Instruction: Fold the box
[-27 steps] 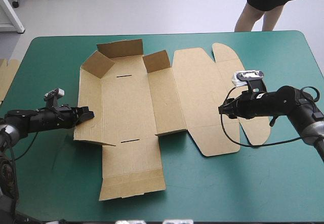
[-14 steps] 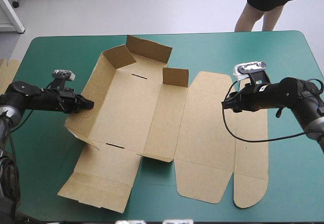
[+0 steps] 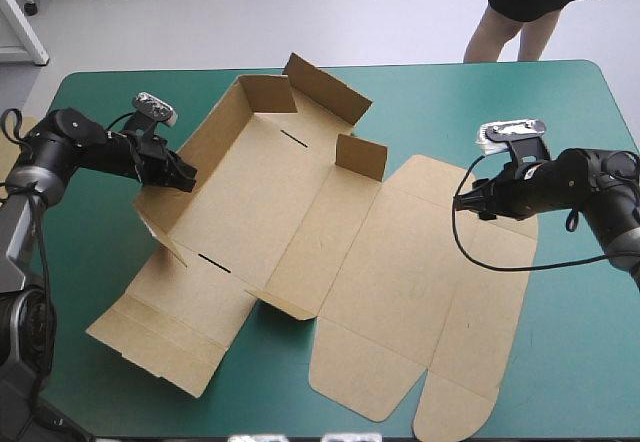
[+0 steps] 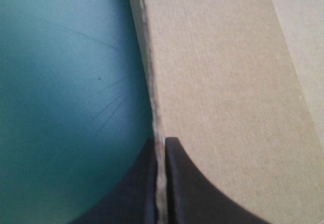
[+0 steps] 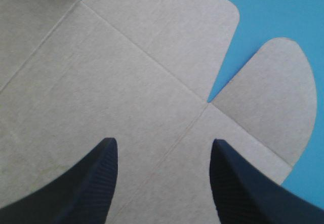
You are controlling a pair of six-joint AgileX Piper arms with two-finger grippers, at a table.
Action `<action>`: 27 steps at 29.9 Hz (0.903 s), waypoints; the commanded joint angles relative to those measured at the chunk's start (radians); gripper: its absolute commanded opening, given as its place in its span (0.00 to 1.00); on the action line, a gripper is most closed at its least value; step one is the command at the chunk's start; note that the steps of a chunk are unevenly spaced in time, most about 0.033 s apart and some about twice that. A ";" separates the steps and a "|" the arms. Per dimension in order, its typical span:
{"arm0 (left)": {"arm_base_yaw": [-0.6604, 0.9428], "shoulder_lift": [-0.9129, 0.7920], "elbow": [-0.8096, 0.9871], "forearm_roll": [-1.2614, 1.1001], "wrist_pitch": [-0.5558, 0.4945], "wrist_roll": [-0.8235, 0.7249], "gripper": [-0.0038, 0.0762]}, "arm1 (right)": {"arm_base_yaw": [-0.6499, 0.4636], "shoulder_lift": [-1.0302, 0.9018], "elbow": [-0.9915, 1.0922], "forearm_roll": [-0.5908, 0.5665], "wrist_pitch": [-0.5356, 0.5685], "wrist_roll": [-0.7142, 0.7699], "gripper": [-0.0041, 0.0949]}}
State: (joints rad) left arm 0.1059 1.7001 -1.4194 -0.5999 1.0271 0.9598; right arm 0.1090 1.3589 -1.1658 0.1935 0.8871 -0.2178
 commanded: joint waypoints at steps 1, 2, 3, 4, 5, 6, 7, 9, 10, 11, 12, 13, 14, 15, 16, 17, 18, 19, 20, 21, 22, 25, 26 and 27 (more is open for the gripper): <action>-0.052 -0.013 -0.099 0.032 -0.003 -0.042 0.04 | -0.065 -0.016 -0.033 -0.014 0.006 0.019 0.56; -0.067 -0.005 -0.120 0.048 0.000 -0.042 0.04 | -0.080 -0.016 -0.033 -0.005 0.006 0.019 0.56; -0.081 0.003 -0.137 0.067 0.003 -0.042 0.04 | -0.090 -0.016 -0.035 0.005 0.004 0.019 0.56; -0.095 0.013 -0.159 0.092 0.003 -0.042 0.04 | -0.095 -0.016 -0.036 0.016 0.004 0.019 0.56; -0.108 0.020 -0.185 0.121 0.003 -0.042 0.04 | -0.096 -0.016 -0.038 0.024 0.007 0.014 0.56; -0.118 0.029 -0.205 0.148 0.006 -0.042 0.04 | -0.096 -0.016 -0.041 0.032 0.009 0.005 0.56; -0.130 0.040 -0.231 0.183 0.008 -0.040 0.04 | -0.096 -0.016 -0.041 0.051 0.009 -0.004 0.56; -0.146 0.063 -0.278 0.231 0.019 -0.032 0.04 | -0.096 -0.016 -0.041 0.070 0.009 -0.010 0.56; -0.149 0.077 -0.305 0.250 0.033 -0.024 0.04 | -0.096 -0.016 -0.041 0.072 0.009 -0.012 0.56; -0.154 0.091 -0.333 0.252 0.053 -0.010 0.04 | -0.096 -0.016 -0.041 0.072 0.009 -0.012 0.56; -0.157 0.106 -0.359 0.252 0.071 0.007 0.05 | -0.096 -0.016 -0.041 0.077 0.010 -0.012 0.56; -0.157 0.118 -0.385 0.252 0.085 0.019 0.06 | -0.096 -0.016 -0.041 0.083 0.011 -0.014 0.56; -0.161 0.132 -0.409 0.252 0.096 0.027 0.06 | -0.096 -0.016 -0.041 0.091 0.013 -0.023 0.56; -0.161 0.146 -0.433 0.252 0.106 0.045 0.06 | -0.096 -0.016 -0.041 0.098 0.014 -0.027 0.56; -0.166 0.155 -0.452 0.257 0.112 0.060 0.06 | -0.096 -0.016 -0.041 0.106 0.017 -0.026 0.56; -0.168 0.166 -0.475 0.262 0.119 0.081 0.06 | -0.096 -0.016 -0.041 0.108 0.019 -0.026 0.56; -0.171 0.177 -0.499 0.262 0.126 0.113 0.06 | -0.096 -0.016 -0.041 0.114 0.023 -0.027 0.56; -0.176 0.181 -0.518 0.262 0.129 0.140 0.06 | -0.096 -0.016 -0.041 0.118 0.027 -0.031 0.56; -0.178 0.190 -0.538 0.264 0.124 0.178 0.06 | -0.096 -0.016 -0.041 0.121 0.027 -0.034 0.56; -0.188 0.193 -0.558 0.262 0.117 0.208 0.06 | -0.096 -0.016 -0.041 0.124 0.027 -0.034 0.56; -0.199 0.194 -0.577 0.260 0.108 0.222 0.06 | -0.096 -0.016 -0.041 0.132 0.027 -0.039 0.56; -0.238 0.194 -0.610 0.260 0.072 0.215 0.06 | -0.096 -0.016 -0.041 0.145 0.027 -0.049 0.56; -0.256 0.194 -0.620 0.262 0.074 0.215 0.06 | -0.096 -0.016 -0.041 0.143 0.025 -0.051 0.56; -0.275 0.194 -0.627 0.277 0.074 0.217 0.06 | -0.096 -0.016 -0.041 0.140 0.025 -0.053 0.56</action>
State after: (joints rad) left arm -0.1257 1.9511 -1.9951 -0.3092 1.1412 1.1634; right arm 0.0238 1.3697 -1.1753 0.3119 0.9396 -0.2530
